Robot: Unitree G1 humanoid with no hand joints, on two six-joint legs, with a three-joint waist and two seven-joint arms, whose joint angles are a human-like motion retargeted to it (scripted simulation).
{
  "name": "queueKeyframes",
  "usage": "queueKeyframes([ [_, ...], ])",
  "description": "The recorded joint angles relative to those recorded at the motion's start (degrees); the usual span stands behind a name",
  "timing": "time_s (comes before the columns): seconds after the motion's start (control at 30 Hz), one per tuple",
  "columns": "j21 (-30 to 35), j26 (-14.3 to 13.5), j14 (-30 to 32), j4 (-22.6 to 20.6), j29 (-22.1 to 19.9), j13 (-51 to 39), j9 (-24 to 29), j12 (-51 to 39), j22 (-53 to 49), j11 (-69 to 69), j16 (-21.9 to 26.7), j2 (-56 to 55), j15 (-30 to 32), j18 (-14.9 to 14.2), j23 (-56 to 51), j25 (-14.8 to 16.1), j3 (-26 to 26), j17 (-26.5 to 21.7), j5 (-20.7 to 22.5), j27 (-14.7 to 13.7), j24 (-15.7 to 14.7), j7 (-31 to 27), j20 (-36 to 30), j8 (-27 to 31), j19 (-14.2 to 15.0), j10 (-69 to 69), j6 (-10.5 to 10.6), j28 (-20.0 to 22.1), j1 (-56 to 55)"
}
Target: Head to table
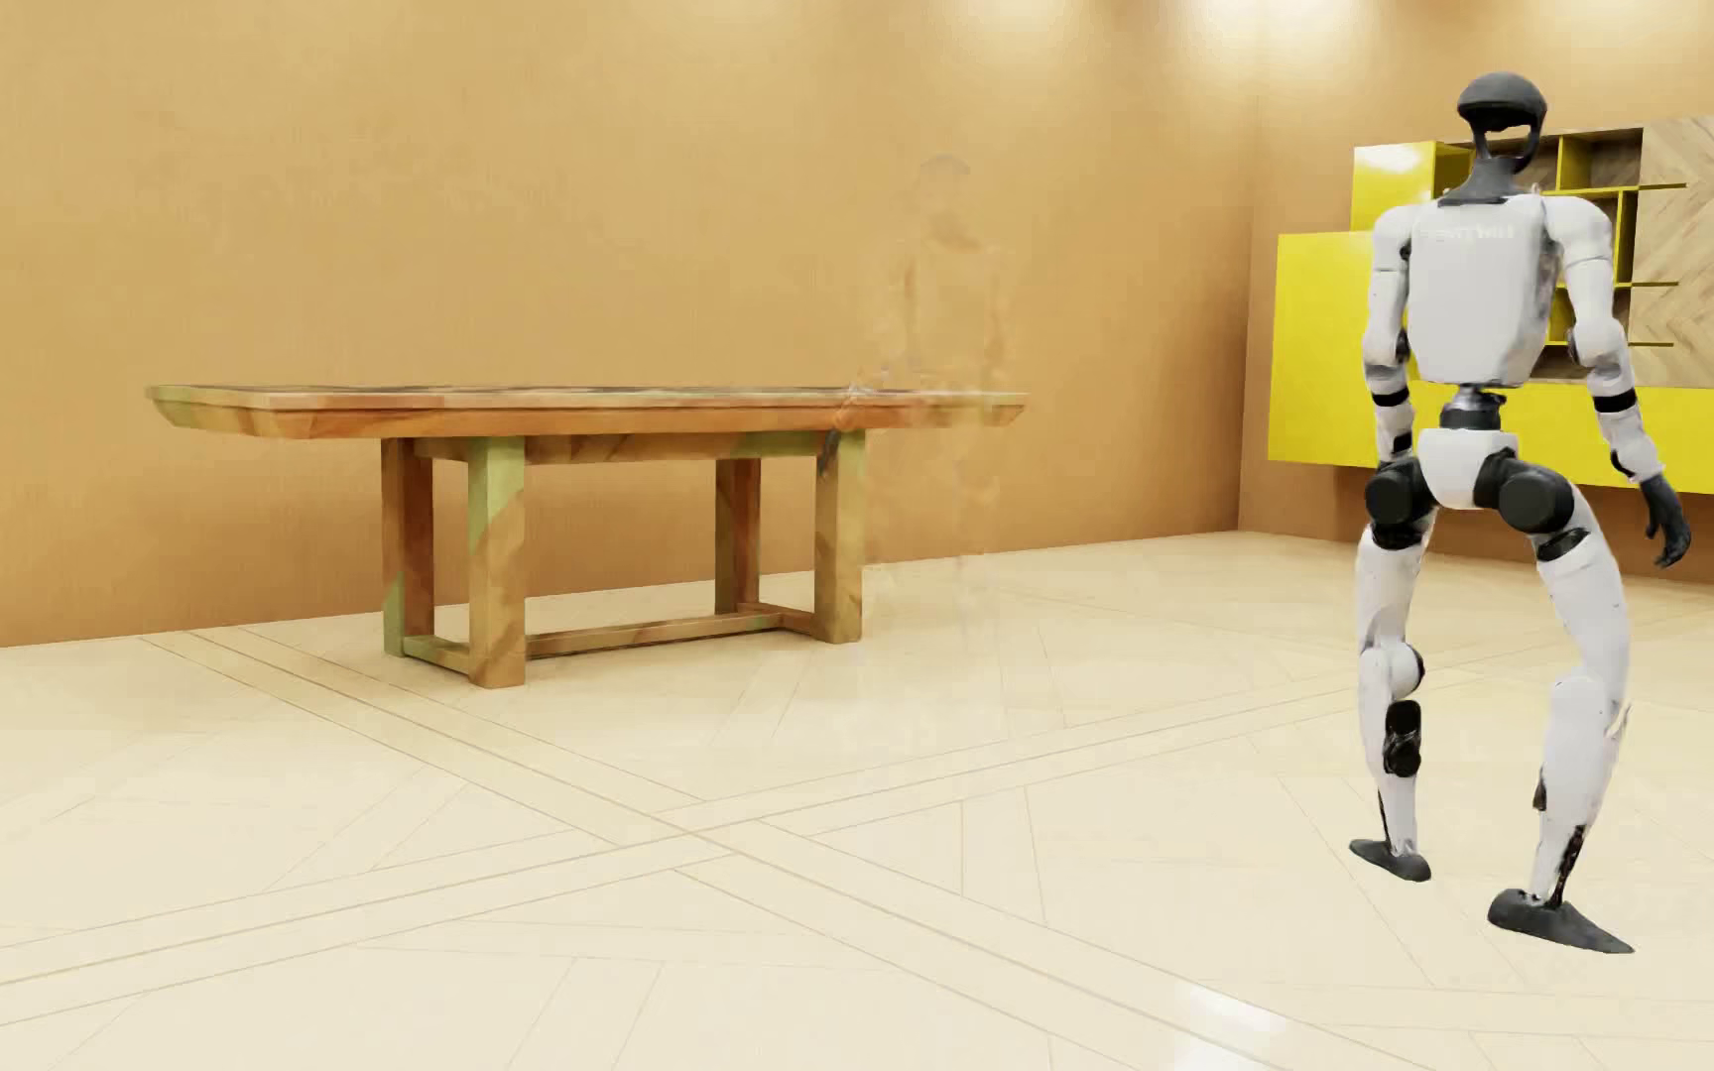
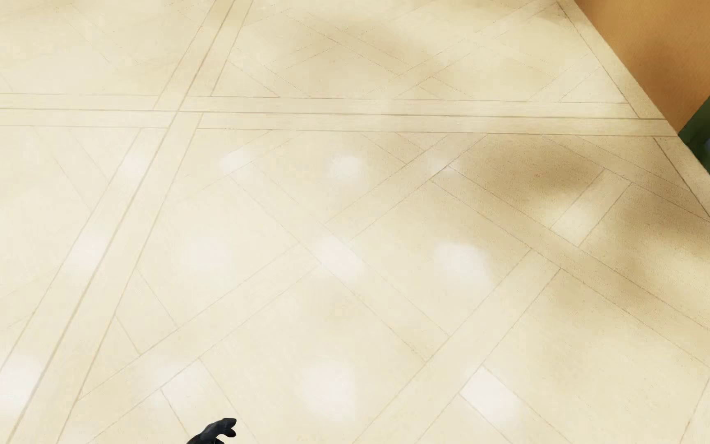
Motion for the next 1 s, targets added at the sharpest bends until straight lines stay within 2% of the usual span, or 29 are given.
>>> queueKeyframes([
  [0.03, -2.26, -0.32, -0.85, -4.06, -1.02, 1.27, 0.07, -0.54, 0.72, 3.87, 0.00, 1.63, 4.52, 0.55, -0.80, 0.10, 0.70, -0.72, -4.82, -0.70, 1.17, -3.11, -3.08, 0.07, -0.53, -1.53, 0.01, -1.44, -0.23],
  [0.07, -3.21, -1.22, -1.80, -7.98, -0.97, 2.83, 0.25, -0.94, 0.83, 8.66, 0.11, 1.81, 9.12, 0.92, -2.26, 0.26, 1.09, -1.78, -9.97, -1.83, 1.83, -6.36, -5.78, 3.81, -4.42, -2.38, -0.20, -2.75, -0.37],
  [0.1, -3.67, -1.79, -2.86, -11.40, -0.80, 3.99, 0.57, -1.30, 0.74, 13.32, 0.36, -0.79, 11.40, 1.54, -3.32, 0.35, 0.71, -2.37, -13.53, -2.92, 1.19, -10.39, -7.19, 13.58, -9.70, -2.42, -0.65, -4.21, -0.69],
  [0.13, -3.98, -1.54, -4.17, -13.99, -0.22, 4.62, 1.03, -1.61, 0.14, 18.02, 0.76, -7.37, 9.14, 2.38, -3.83, 0.31, -0.72, -2.15, -11.48, -3.58, -0.21, -15.58, -7.48, 31.49, -10.20, -1.28, -0.99, -4.89, -1.54],
  [0.17, -4.32, -0.78, -5.25, -15.91, 0.10, 4.67, 1.32, -1.86, -0.84, 22.83, 1.20, -13.82, 4.17, 2.99, -3.95, -0.09, -1.90, -1.29, -4.95, -3.45, -1.38, -20.35, -7.26, 49.16, -8.16, -0.18, -1.12, -4.04, -2.44],
  [0.2, -4.63, 0.09, -5.78, -17.51, 0.37, 4.32, 1.40, -2.00, -1.92, 27.80, 1.36, -18.73, 0.48, 3.36, -4.06, -0.55, -2.49, 0.03, 2.92, -3.12, -3.05, -24.28, -6.42, 62.50, -5.98, -0.04, -1.14, -2.20, -2.98],
  [0.23, -4.42, 0.59, -5.78, -19.17, 1.00, 3.86, 1.37, -2.19, -2.85, 32.85, 1.64, -22.77, -1.52, 3.55, -4.48, -1.31, -2.69, 1.14, 10.86, -3.11, -4.39, -27.64, -5.90, 72.33, -3.72, -0.94, -1.15, -0.32, -3.01],
  [0.27, -3.78, 0.95, -5.63, -20.68, 1.51, 3.60, 1.30, -2.53, -3.56, 37.42, 1.98, -26.28, -2.64, 3.63, -5.45, -2.59, -2.72, 1.91, 18.45, -3.63, -5.61, -30.79, -5.66, 79.36, -2.14, -2.14, -1.18, 0.84, -2.74],
  [0.3, -3.12, 1.05, -5.65, -21.88, 2.10, 3.72, 1.26, -3.09, -4.17, 40.83, 2.52, -29.75, -3.82, 3.60, -6.99, -4.25, -2.74, 2.58, 23.92, -4.44, -6.60, -34.05, -5.76, 82.77, -1.63, -2.78, -1.26, 1.17, -2.59],
  [0.33, -3.50, 1.04, -5.80, -23.14, 2.13, 4.37, 1.26, -4.09, -4.30, 42.65, 3.26, -33.61, -5.22, 3.58, -9.28, -5.52, -2.95, 3.39, 26.64, -5.47, -7.29, -37.64, -6.24, 83.03, -2.75, -3.09, -1.38, 1.08, -2.58],
  [0.4, -5.89, 1.27, -6.32, -26.26, 1.15, 6.96, 1.27, -6.57, -3.08, 39.64, 4.39, -41.20, -7.64, 3.61, -14.81, -7.74, -3.97, 5.23, 25.31, -7.20, -7.42, -45.72, -7.49, 76.73, -8.54, -3.59, -1.70, 1.66, -2.21],
  [0.43, -7.23, 1.72, -6.90, -27.75, 1.12, 8.51, 1.19, -7.76, -1.66, 34.64, 4.65, -43.99, -8.55, 3.76, -17.28, -8.37, -4.61, 6.01, 25.11, -8.12, -7.09, -49.56, -7.91, 73.80, -8.98, -3.69, -1.80, 1.99, -1.65],
  [0.5, -8.31, 3.46, -8.80, -29.69, 2.65, 10.24, 0.88, -9.05, 1.42, 17.33, 4.84, -47.22, -7.03, 3.45, -19.54, -9.87, -5.50, 6.19, 28.30, -8.88, -6.15, -56.00, -8.06, 71.99, -5.89, -3.89, -1.74, 3.17, 0.26],
  [0.53, -8.21, 4.25, -9.44, -29.83, 4.30, 10.20, 0.55, -8.82, 2.93, 4.84, 5.04, -46.89, -4.45, 3.05, -19.13, -10.84, -5.59, 5.93, 31.03, -8.41, -5.93, -58.30, -7.84, 72.61, -2.77, -4.67, -1.60, 3.67, 1.77],
  [0.57, -7.73, 4.79, -9.91, -29.68, 6.43, 9.69, 0.18, -8.01, 4.56, -7.51, 5.24, -45.69, -0.38, 2.63, -18.02, -12.68, -5.64, 5.34, 33.75, -7.25, -5.94, -59.91, -7.61, 75.23, 1.28, -5.50, -1.35, 3.59, 3.54],
  [0.6, -6.99, 5.36, -9.85, -29.44, 8.56, 8.63, -0.13, -6.71, 6.08, -15.22, 5.92, -44.05, 1.86, 2.47, -16.48, -15.13, -5.60, 4.74, 35.34, -5.94, -5.51, -61.27, -7.84, 77.43, 2.88, -5.50, -1.18, 3.03, 5.13],
  [0.63, -6.27, 5.73, -9.69, -29.20, 10.08, 8.38, -0.25, -5.17, 7.58, -13.81, 6.78, -43.42, 5.42, 2.08, -15.08, -18.12, -5.43, 4.01, 35.91, -5.49, -5.05, -62.37, -8.24, 76.81, -4.13, -3.31, -1.18, 2.37, 6.23],
  [0.67, -6.47, 6.00, -8.20, -28.38, 10.49, 7.43, -0.16, -3.36, 9.00, -10.84, 7.71, -42.52, 6.51, 1.65, -13.67, -20.23, -5.29, 5.11, 36.25, -5.04, -4.43, -63.96, -8.69, 75.12, -9.24, 0.70, -1.02, 2.56, 6.64],
  [0.7, -7.98, 6.66, -4.19, -27.52, 8.89, 6.60, 0.09, -1.26, 10.13, -7.67, 8.39, -41.23, 3.37, -0.29, -12.55, -20.76, -5.29, 7.02, 36.27, -4.23, -4.45, -64.47, -7.91, 73.56, -10.94, 7.91, -0.65, 3.81, 5.43],
  [0.73, -10.23, 7.86, 3.00, -27.04, 7.16, 5.96, 0.37, 0.89, 10.98, -4.66, 8.33, -39.67, -0.36, -8.85, -11.76, -19.14, -5.32, 9.27, 35.81, -4.19, -5.22, -65.47, -6.18, 72.03, -11.20, 17.38, -0.34, 5.36, 2.47],
  [0.77, -11.79, 8.46, 10.72, -27.51, 6.26, 5.53, 0.61, 2.54, 11.51, -2.01, 8.13, -38.06, -3.85, -18.83, -11.76, -17.33, -5.23, 10.88, 34.97, -4.83, -5.98, -67.76, -4.88, 70.08, -11.45, 27.75, -0.15, 5.78, -1.55],
  [0.8, -11.81, 8.81, 16.53, -28.87, 6.06, 5.27, 0.85, 3.56, 11.84, -0.38, 8.54, -35.91, -6.95, -19.34, -12.64, -16.33, -5.33, 11.66, 33.89, -6.57, -6.06, -68.25, -4.96, 67.51, -11.57, 38.21, 0.02, 4.17, -6.20],
  [0.83, -11.15, 8.26, 16.43, -28.47, 5.86, 4.86, 1.14, 4.35, 11.49, 0.55, 9.67, -33.16, -9.74, -19.38, -13.96, -15.85, -5.26, 11.94, 33.19, -8.27, -5.48, -68.85, -6.35, 64.92, -11.56, 47.25, 0.28, 0.69, -11.08],
  [0.87, -10.38, 7.12, 14.08, -25.71, 5.33, 4.13, 1.42, 5.29, 10.27, 0.76, 11.06, -29.88, -12.20, -19.65, -15.42, -15.48, -4.79, 12.02, 33.19, -9.74, -4.37, -69.45, -7.91, 62.75, -11.52, 53.48, 0.76, -2.82, -16.07],
  [0.9, -9.52, 6.47, 14.48, -22.38, 5.19, 2.51, 1.63, 6.62, 8.00, 0.31, 11.39, -26.58, -14.25, -18.14, -16.32, -15.30, -3.95, 11.87, 33.56, -10.33, -4.45, -68.92, -7.29, 61.30, -11.40, 56.40, 1.30, -3.42, -21.06],
  [0.97, -6.82, 5.69, 11.72, -16.54, 5.93, -2.41, 1.72, 10.26, 2.69, -0.46, 8.73, -21.00, -18.04, -11.44, -16.98, -15.77, -1.49, 11.17, 34.90, -9.83, -7.62, -64.68, -1.77, 60.26, -10.97, 52.23, 2.09, 1.26, -28.75],
  [1.0, -4.52, 4.75, 9.40, -14.98, 6.73, -5.45, 1.63, 12.17, 0.32, -0.45, 6.50, -18.89, -19.94, -10.26, -17.30, -16.78, -0.10, 10.42, 35.52, -9.55, -9.96, -62.23, 1.19, 60.70, -10.66, 45.65, 2.23, 4.10, -30.91],
])
